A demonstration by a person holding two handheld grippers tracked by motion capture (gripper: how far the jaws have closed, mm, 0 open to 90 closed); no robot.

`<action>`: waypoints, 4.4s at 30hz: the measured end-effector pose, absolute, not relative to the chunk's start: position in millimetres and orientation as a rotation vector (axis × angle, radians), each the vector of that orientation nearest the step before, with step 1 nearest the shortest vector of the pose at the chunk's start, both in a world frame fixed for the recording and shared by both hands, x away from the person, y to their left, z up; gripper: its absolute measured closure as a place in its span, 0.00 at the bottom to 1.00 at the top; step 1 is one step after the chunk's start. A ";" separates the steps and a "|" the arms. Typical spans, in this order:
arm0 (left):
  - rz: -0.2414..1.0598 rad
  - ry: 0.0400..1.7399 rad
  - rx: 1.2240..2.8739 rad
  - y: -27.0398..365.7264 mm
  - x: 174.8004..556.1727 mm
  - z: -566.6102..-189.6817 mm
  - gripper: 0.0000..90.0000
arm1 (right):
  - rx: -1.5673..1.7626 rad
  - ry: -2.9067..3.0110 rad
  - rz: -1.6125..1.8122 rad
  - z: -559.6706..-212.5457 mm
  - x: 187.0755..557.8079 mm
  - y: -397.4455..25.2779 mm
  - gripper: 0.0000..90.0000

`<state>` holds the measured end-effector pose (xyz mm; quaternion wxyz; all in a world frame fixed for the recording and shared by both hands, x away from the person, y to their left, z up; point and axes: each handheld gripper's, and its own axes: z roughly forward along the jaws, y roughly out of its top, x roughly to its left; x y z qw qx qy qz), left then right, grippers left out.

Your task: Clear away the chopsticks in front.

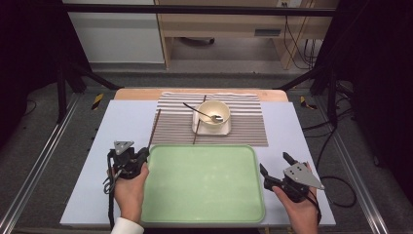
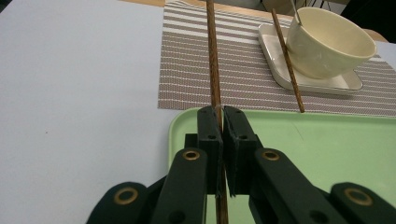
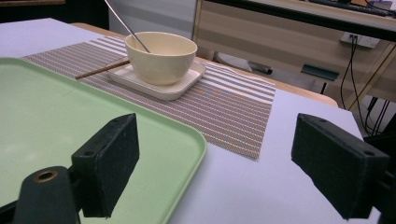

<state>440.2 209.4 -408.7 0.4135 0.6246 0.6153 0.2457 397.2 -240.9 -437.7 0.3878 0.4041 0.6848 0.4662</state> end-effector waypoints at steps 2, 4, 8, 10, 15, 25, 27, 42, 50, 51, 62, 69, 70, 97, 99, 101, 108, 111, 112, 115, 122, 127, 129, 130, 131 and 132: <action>0.613 1.552 1.562 211.2 437.4 -409.8 0.96 | 1.029 1.744 1.187 -437.7 397.5 -240.8 0.17; 0.615 1.557 1.556 212.7 434.4 -410.9 0.96 | 1.028 1.744 1.187 -437.7 397.6 -240.8 0.17; 0.625 1.565 1.550 214.0 427.6 -413.2 0.96 | 1.028 1.745 1.193 -437.6 397.6 -240.5 0.17; 0.625 1.567 1.551 212.0 423.2 -415.7 0.96 | 1.028 1.743 1.200 -436.9 397.6 -240.2 0.17; 0.642 1.561 1.564 204.5 412.8 -419.4 0.96 | 1.013 1.747 1.215 -435.7 396.5 -240.3 0.17; 0.635 1.555 1.578 195.9 392.0 -432.7 0.96 | 1.015 1.742 1.212 -434.9 395.6 -240.8 0.17; 0.629 1.557 1.577 195.7 388.7 -436.6 0.96 | 1.014 1.745 1.209 -435.3 396.0 -240.2 0.17; 0.595 1.603 1.528 203.1 367.7 -457.7 0.96 | 1.019 1.740 1.205 -435.6 395.4 -243.0 0.17; 0.606 1.606 1.537 199.9 365.3 -462.2 0.96 | 1.020 1.740 1.204 -435.5 395.6 -243.5 0.16; 0.610 1.607 1.539 199.5 365.1 -462.5 0.96 | 1.020 1.740 1.204 -435.5 395.6 -243.5 0.16; 0.634 1.640 1.568 196.2 357.9 -471.1 0.95 | 1.020 1.740 1.208 -435.5 395.5 -243.4 0.16; 0.648 1.642 1.581 194.0 355.1 -472.7 0.95 | 1.026 1.741 1.207 -435.9 395.7 -243.5 0.16; 0.648 1.643 1.580 193.6 354.0 -472.4 0.95 | 1.024 1.741 1.207 -435.9 395.6 -243.4 0.16; 0.655 1.645 1.557 193.0 338.1 -472.5 0.95 | 1.022 1.745 1.208 -436.1 395.9 -242.3 0.17; 0.656 1.642 1.553 193.2 337.6 -472.7 0.95 | 1.021 1.745 1.208 -436.1 396.0 -242.3 0.17; 0.655 1.641 1.553 193.3 337.2 -473.3 0.95 | 1.020 1.745 1.207 -436.0 395.9 -242.2 0.17; 0.664 1.643 1.549 193.9 335.4 -476.7 0.95 | 1.019 1.747 1.208 -436.2 396.1 -242.0 0.17; 0.663 1.644 1.555 193.1 335.0 -478.8 0.95 | 1.017 1.748 1.207 -436.3 396.1 -241.9 0.17; 0.662 1.644 1.556 193.1 334.9 -479.2 0.95 | 1.017 1.749 1.207 -436.3 396.2 -241.9 0.17; 0.663 1.645 1.557 193.3 334.9 -479.5 0.95 | 1.017 1.749 1.207 -436.4 396.2 -241.8 0.17; 0.664 1.650 1.560 193.4 335.4 -480.5 0.95 | 1.016 1.750 1.206 -436.4 396.3 -241.5 0.17; 0.666 1.655 1.553 193.4 335.7 -480.8 0.95 | 1.016 1.750 1.206 -436.5 396.3 -241.5 0.17; 0.664 1.657 1.545 193.9 336.0 -480.9 0.95 | 1.016 1.752 1.206 -436.6 396.3 -241.4 0.17; 0.662 1.660 1.543 194.2 336.4 -481.1 0.94 | 1.015 1.753 1.206 -436.6 396.4 -241.4 0.16; 0.663 1.664 1.539 194.2 336.6 -481.2 0.90 | 1.017 1.754 1.206 -436.7 396.3 -241.1 0.16; 0.667 1.662 1.539 194.2 336.5 -481.0 0.88 | 1.016 1.753 1.205 -436.7 396.4 -241.1 0.16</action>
